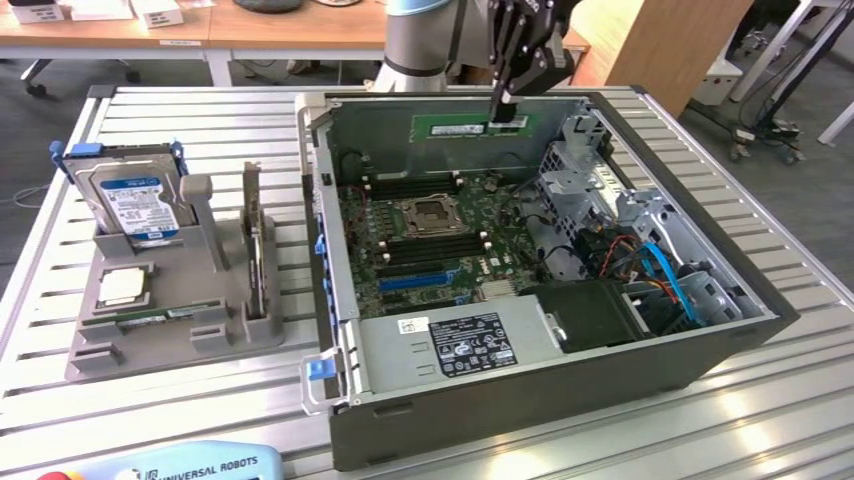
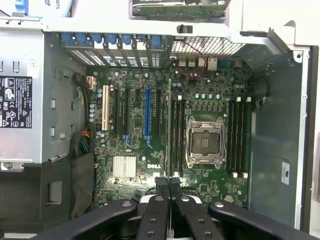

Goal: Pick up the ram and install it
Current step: 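Pick up the ram and move it above insertion slot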

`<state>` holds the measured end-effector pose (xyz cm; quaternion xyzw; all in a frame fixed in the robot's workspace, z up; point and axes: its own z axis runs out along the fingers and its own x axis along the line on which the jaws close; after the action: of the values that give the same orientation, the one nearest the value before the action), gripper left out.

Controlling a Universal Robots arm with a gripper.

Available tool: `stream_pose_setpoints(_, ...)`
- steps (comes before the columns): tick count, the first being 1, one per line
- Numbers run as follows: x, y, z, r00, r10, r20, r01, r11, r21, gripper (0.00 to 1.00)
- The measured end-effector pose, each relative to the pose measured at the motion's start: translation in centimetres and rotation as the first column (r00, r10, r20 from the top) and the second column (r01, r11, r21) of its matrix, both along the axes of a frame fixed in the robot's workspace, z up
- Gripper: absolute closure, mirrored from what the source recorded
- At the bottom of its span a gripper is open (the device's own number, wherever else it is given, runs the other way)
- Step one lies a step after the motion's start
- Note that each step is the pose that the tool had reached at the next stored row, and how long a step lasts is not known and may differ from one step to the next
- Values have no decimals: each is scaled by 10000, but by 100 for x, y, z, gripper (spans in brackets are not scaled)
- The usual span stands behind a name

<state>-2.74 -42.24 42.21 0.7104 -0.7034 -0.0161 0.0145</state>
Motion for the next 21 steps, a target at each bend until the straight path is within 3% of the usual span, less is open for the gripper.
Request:
stream_pose_setpoints(4, 0, 0, -73, 10000, 0, 0, 0, 10000, 1, 89)
stream_pose_setpoints(7, 0, 0, -336, 10000, -10, 0, 10, 10000, 0, 89)
stream_pose_setpoints(11, 0, 0, -407, 10000, -46, 1, 46, 10000, 0, 89)
stream_pose_setpoints(21, 0, 0, -426, 9996, -277, 0, 277, 9996, 0, 89)
